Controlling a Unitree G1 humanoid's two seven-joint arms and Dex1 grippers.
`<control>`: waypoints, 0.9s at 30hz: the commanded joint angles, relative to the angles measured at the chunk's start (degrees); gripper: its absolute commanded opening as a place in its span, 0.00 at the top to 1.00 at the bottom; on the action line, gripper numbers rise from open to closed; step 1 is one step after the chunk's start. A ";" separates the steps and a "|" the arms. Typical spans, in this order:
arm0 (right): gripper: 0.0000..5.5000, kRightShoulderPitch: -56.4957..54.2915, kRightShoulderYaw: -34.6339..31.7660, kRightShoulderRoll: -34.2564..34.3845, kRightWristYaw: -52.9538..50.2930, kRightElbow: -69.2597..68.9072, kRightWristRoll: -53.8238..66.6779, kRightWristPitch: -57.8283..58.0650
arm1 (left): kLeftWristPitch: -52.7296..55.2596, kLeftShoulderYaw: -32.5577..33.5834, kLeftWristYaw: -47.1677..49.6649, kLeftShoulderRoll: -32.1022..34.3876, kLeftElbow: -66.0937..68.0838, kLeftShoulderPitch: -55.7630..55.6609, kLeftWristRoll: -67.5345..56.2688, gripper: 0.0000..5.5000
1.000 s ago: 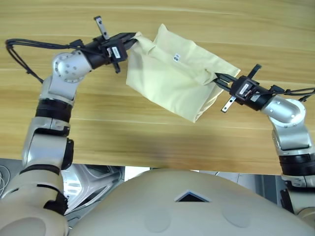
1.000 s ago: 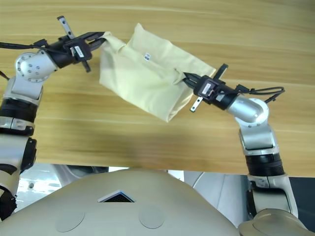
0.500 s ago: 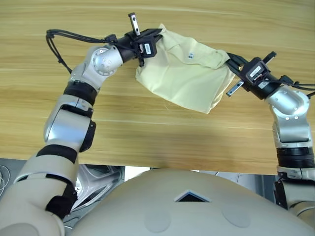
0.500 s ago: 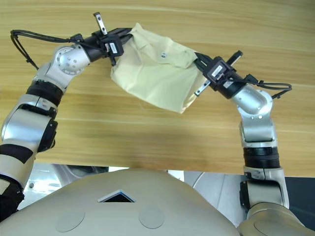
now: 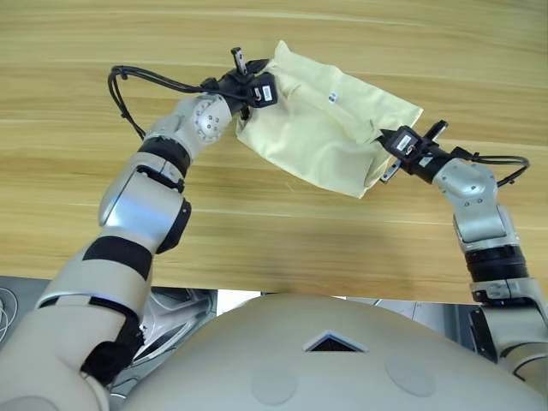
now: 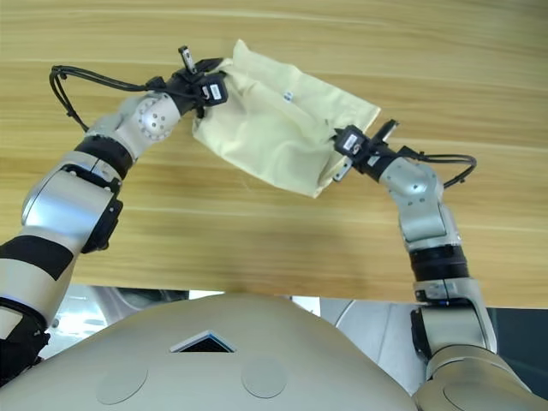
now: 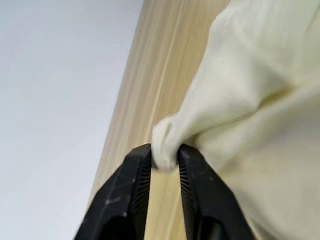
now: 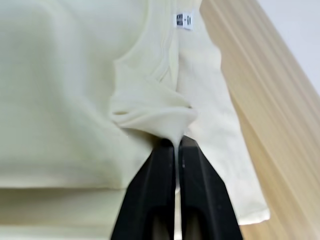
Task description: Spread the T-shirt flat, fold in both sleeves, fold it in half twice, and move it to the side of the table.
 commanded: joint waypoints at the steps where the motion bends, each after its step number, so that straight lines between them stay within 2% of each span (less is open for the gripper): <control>1: 1.00 -1.82 -0.08 0.73 -1.09 2.03 -0.52 2.61 | 2.15 0.52 -2.08 -1.57 1.58 -0.52 -0.97 0.70; 6: 1.00 -2.55 0.23 2.86 -1.39 3.77 0.41 5.20 | 3.54 3.58 -4.76 -2.61 2.16 0.42 -4.36 0.55; 10: 0.86 -3.06 -1.51 4.71 0.38 3.01 4.75 8.59 | 3.28 6.68 -5.90 -2.50 2.01 1.27 -7.34 0.44; 13: 0.76 -5.59 -6.10 7.15 -0.27 3.95 10.86 11.78 | 2.48 8.31 -4.41 -1.49 1.61 1.96 -8.57 0.34; 16: 0.65 -11.34 -12.14 9.76 -5.68 13.57 14.92 14.72 | -0.28 9.94 -1.36 0.31 0.62 3.38 -9.83 0.24; 22: 0.43 -18.71 -22.82 10.54 -12.50 28.82 22.17 16.23 | -7.84 14.57 0.38 3.84 -1.64 9.00 -14.53 0.05; 27: 0.27 -20.28 -21.34 8.31 -17.71 34.61 17.63 10.29 | -12.80 18.09 -0.06 6.00 -3.56 14.25 -18.27 0.02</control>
